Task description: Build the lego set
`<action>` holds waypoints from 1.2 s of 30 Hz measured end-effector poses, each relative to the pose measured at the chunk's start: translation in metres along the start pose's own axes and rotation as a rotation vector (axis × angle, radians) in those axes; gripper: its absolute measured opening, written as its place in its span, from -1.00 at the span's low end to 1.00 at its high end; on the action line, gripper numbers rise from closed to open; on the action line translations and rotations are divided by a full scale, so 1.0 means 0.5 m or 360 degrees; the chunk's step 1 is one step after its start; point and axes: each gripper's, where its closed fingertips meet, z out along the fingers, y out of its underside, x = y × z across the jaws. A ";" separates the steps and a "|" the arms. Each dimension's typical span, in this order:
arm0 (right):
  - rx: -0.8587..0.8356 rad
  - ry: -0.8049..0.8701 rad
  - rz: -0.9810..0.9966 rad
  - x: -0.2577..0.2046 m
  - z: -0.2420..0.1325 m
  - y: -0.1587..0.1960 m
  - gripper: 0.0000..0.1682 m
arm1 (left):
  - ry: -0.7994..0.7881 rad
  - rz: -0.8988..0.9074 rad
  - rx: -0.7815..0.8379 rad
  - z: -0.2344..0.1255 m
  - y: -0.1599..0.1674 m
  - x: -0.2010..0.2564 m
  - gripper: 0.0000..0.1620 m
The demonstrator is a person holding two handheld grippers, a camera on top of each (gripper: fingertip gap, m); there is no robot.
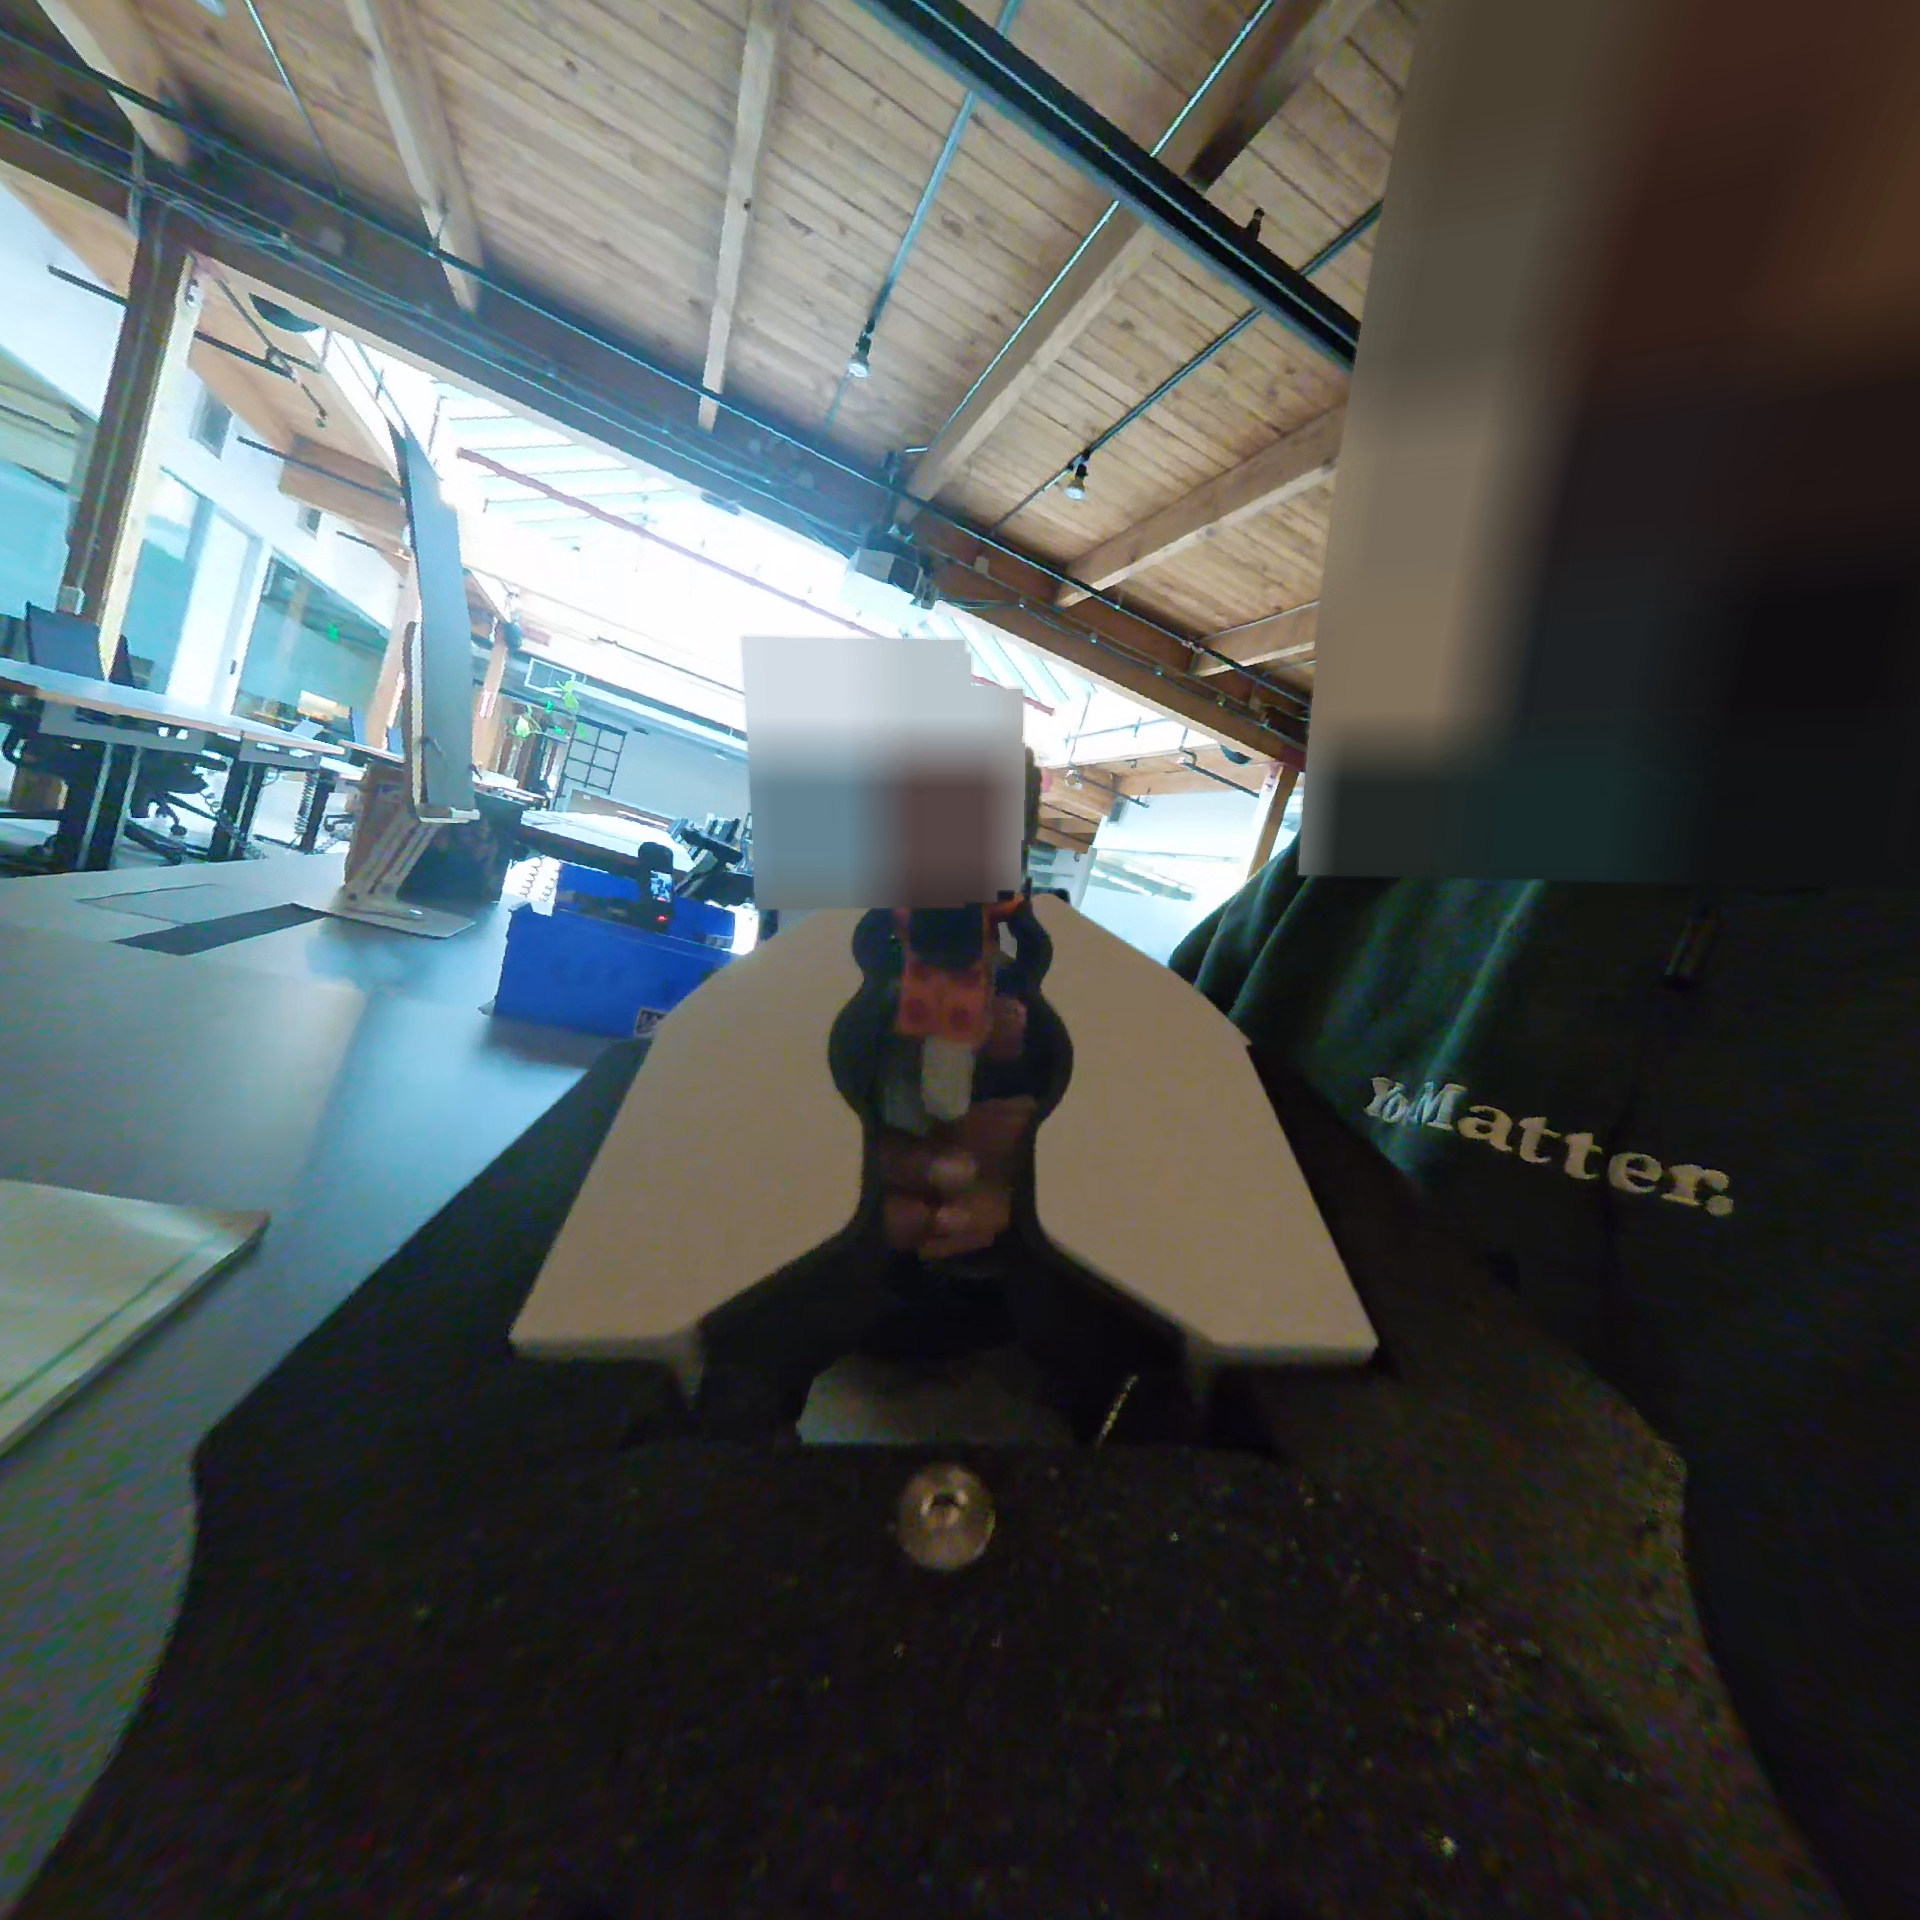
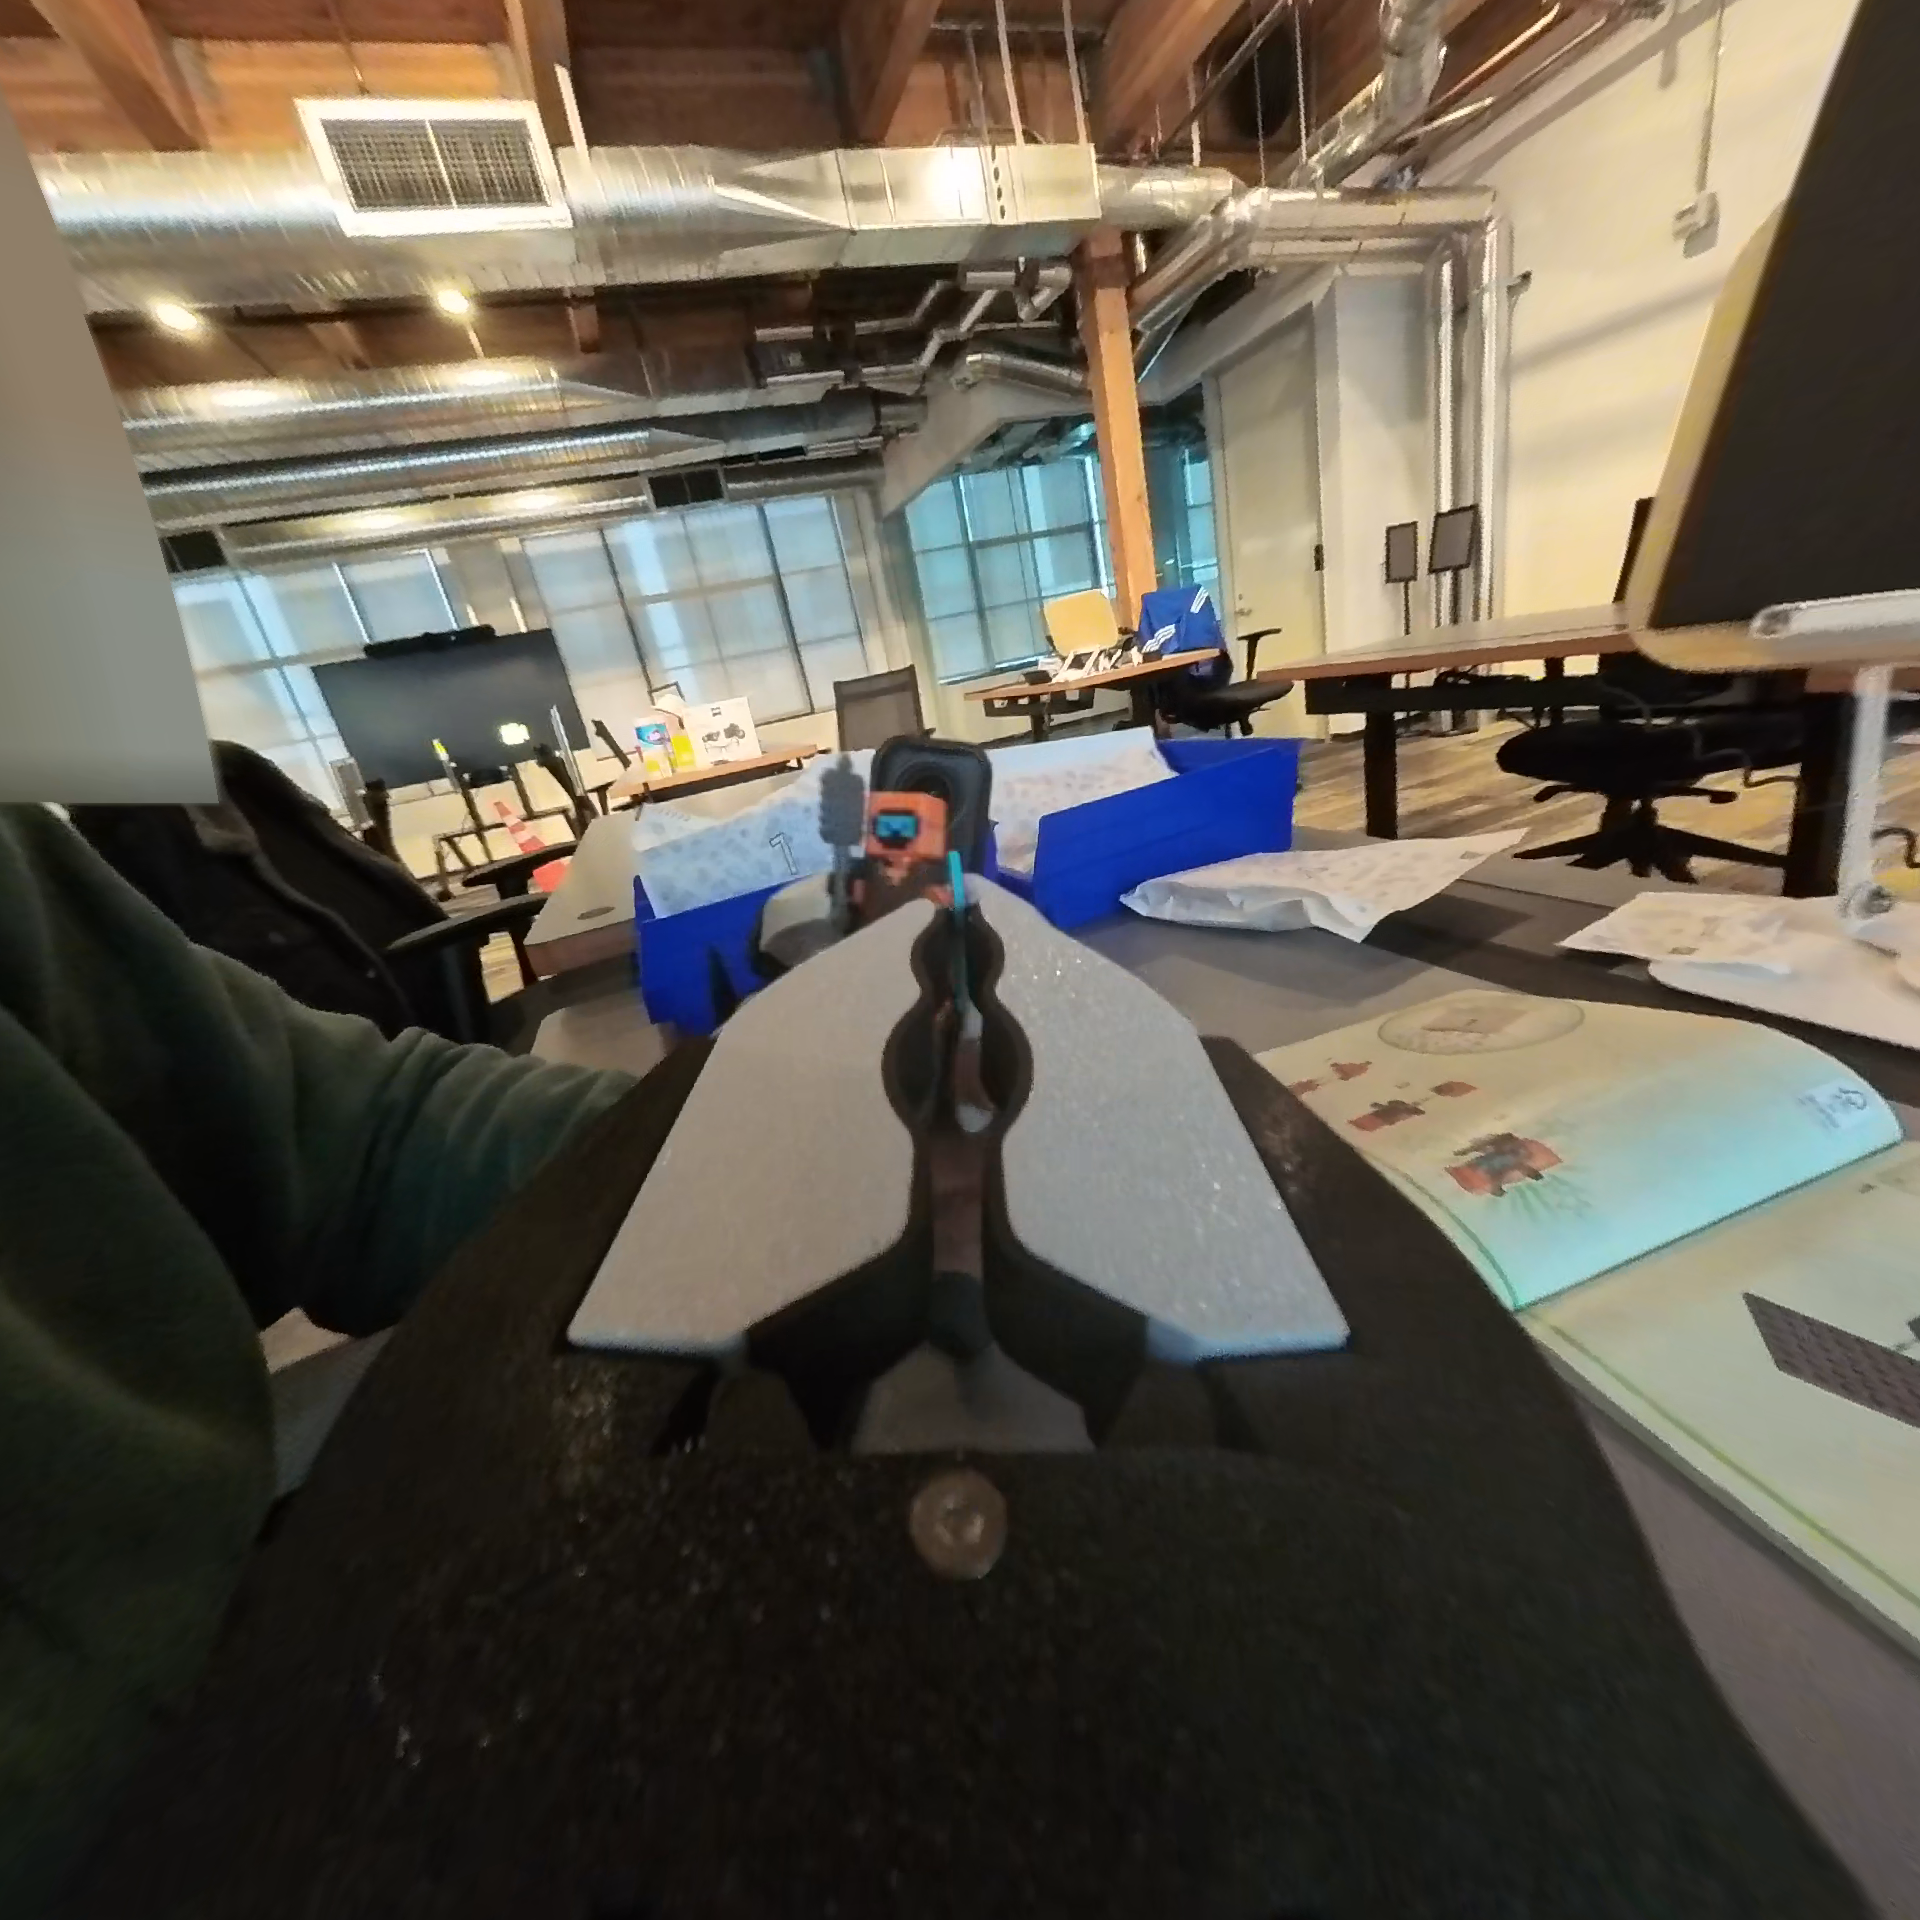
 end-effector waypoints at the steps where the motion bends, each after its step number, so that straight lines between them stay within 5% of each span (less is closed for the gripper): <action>1: -0.0015 -0.0013 0.0025 0.004 -0.002 0.003 -0.98 | 0.0007 -0.0006 0.0006 -0.001 -0.001 0.001 -0.71; 7: -0.0123 -0.0034 0.0075 0.025 -0.006 0.025 -0.97 | 0.0004 -0.0004 -0.0034 0.000 0.009 -0.001 -0.72; 15: -0.0849 0.0067 -0.0231 0.152 -0.079 0.155 -0.97 | -0.0170 0.0107 -0.0272 -0.012 0.058 -0.042 -0.72; 25: -0.1324 -0.0047 -0.0261 0.233 -0.146 0.259 -0.97 | -0.0277 0.0190 -0.0399 -0.015 0.081 -0.059 -0.72; 36: -0.1464 -0.0026 -0.0252 0.238 -0.155 0.277 -0.97 | -0.0273 0.0145 -0.0412 -0.017 0.090 -0.061 -0.72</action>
